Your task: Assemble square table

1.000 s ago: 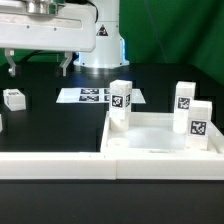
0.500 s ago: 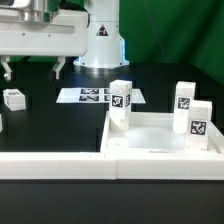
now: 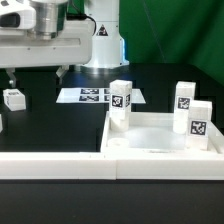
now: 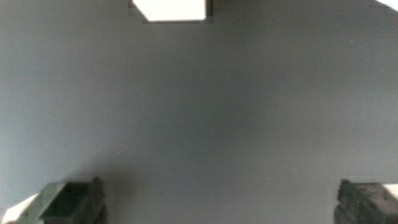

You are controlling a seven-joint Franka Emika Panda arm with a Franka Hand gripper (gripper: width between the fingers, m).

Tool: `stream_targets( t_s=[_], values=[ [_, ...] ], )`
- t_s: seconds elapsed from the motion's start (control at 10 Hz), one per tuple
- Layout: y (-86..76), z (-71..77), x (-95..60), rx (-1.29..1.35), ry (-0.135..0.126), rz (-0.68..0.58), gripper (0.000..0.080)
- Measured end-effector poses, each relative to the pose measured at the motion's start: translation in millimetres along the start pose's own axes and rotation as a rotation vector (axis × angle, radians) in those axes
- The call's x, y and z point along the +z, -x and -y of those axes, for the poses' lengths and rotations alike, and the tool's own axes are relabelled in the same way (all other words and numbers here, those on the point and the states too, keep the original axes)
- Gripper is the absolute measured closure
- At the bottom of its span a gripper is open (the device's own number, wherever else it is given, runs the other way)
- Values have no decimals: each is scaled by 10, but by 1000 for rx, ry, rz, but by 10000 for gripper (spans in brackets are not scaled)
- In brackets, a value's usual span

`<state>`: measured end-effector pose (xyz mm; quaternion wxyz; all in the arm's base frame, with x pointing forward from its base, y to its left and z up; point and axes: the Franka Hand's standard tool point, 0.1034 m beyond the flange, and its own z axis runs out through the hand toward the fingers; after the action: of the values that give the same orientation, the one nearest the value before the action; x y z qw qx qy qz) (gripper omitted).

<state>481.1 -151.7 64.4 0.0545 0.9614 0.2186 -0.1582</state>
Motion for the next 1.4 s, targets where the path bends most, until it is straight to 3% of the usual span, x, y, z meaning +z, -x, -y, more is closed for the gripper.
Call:
stream_targets(
  t_s=[0.1, 0.2, 0.4, 0.5, 0.7, 0.9, 1.1, 1.4],
  values=[
    [69, 38, 24, -3, -33, 84, 151],
    [145, -35, 16, -1, -71, 180, 151],
    [269, -111, 28, -43, -77, 322, 151],
    [254, -94, 76, -42, -69, 359, 151],
    [302, -17, 119, -55, -87, 484, 151],
    [278, -39, 132, -55, -83, 488, 151],
    [359, -115, 227, -67, -60, 501, 151],
    [418, -145, 262, -59, -61, 504, 151]
  ],
)
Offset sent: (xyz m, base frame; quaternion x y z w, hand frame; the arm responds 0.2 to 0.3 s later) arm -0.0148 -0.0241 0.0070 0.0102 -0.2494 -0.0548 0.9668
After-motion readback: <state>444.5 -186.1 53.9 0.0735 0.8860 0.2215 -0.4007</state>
